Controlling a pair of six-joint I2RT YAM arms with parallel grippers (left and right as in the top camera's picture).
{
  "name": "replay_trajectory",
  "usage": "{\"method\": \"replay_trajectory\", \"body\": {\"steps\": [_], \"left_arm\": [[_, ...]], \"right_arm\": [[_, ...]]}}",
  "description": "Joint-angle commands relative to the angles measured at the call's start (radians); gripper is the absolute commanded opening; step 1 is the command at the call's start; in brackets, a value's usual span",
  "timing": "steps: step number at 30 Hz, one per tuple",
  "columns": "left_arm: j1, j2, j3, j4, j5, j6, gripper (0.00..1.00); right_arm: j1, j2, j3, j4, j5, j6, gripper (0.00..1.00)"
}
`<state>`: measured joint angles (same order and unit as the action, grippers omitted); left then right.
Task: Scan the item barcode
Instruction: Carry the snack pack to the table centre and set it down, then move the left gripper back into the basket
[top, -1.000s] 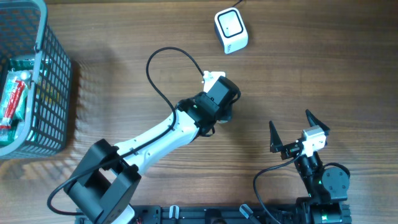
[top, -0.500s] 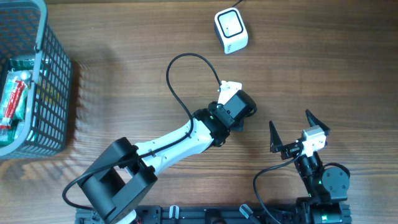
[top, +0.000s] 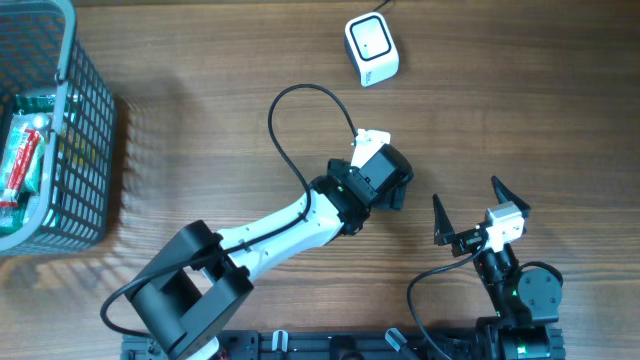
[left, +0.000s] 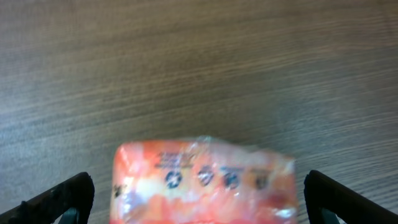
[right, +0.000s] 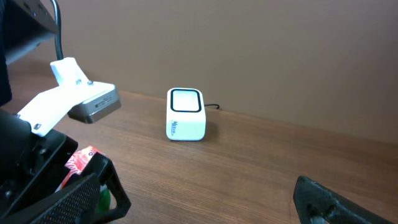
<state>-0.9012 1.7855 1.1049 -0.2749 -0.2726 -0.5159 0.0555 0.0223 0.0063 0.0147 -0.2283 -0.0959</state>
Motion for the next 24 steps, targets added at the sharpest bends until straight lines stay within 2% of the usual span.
{"method": "replay_trajectory", "body": {"steps": [1, 5, 12, 21, 24], "left_arm": [[0.014, -0.095, 0.026, 0.013, -0.034, 0.072, 1.0], [0.074, -0.196, 0.056, 0.013, -0.036, 0.091, 1.0], [0.253, -0.374, 0.064, -0.011, -0.035, 0.091, 1.0], [0.542, -0.554, 0.065, -0.101, -0.033, 0.12, 1.0], [0.653, -0.592, 0.099, -0.143, 0.036, 0.12, 1.0]], "right_arm": [[0.001, 0.0, -0.001, 0.003, -0.006, -0.009, 1.0], [0.001, 0.0, -0.001, 0.003, -0.006, -0.009, 1.0], [0.001, 0.0, -0.001, 0.003, -0.006, -0.009, 1.0], [0.001, 0.0, -0.001, 0.003, -0.006, -0.009, 1.0], [0.001, 0.0, -0.001, 0.003, -0.006, -0.008, 1.0]]}}
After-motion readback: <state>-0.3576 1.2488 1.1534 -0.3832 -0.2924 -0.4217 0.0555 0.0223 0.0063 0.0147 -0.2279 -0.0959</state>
